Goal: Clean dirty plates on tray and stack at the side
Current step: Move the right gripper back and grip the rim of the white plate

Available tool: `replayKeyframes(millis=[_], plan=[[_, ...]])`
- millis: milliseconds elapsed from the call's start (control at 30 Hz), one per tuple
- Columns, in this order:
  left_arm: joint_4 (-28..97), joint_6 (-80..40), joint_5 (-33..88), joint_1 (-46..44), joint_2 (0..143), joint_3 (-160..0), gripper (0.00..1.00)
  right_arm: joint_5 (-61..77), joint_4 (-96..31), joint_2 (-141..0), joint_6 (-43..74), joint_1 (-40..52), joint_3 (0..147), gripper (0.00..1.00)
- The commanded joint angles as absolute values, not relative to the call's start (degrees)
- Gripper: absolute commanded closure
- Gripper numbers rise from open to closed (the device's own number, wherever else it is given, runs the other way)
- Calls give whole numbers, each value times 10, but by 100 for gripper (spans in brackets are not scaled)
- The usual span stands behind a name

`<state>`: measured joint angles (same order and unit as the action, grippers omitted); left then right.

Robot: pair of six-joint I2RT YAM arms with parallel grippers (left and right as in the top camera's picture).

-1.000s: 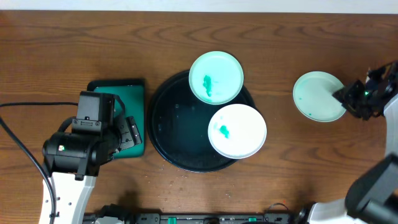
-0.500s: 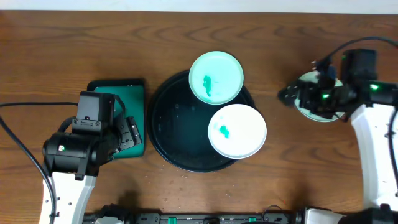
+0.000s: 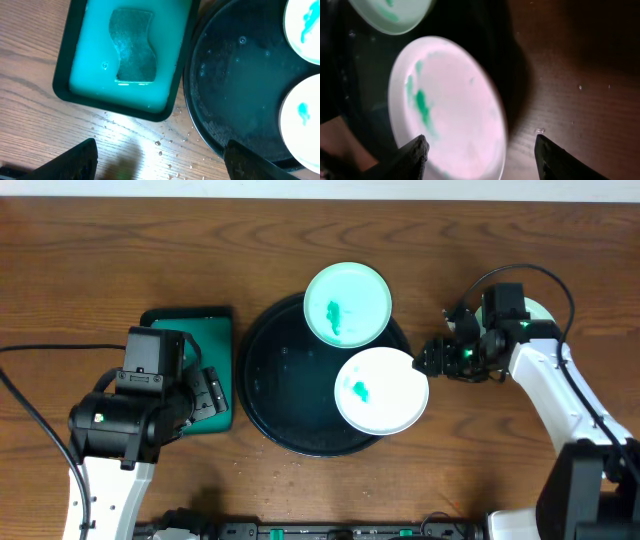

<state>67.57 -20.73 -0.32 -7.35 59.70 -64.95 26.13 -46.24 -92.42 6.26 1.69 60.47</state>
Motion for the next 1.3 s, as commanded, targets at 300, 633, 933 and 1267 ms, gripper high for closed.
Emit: replayKeyframes(millis=[300, 633, 933, 1267], plan=[[679, -206, -4, -76, 599, -642, 19, 265, -436, -1036, 68, 45, 591, 59], [679, -206, -4, -76, 599, -642, 19, 264, -436, -1036, 68, 57, 591, 98], [679, -206, -4, -76, 599, -642, 19, 264, -479, -1027, 68, 67, 591, 99], [671, -206, -4, -76, 599, -642, 26, 239, -480, -946, 129, 114, 591, 98]])
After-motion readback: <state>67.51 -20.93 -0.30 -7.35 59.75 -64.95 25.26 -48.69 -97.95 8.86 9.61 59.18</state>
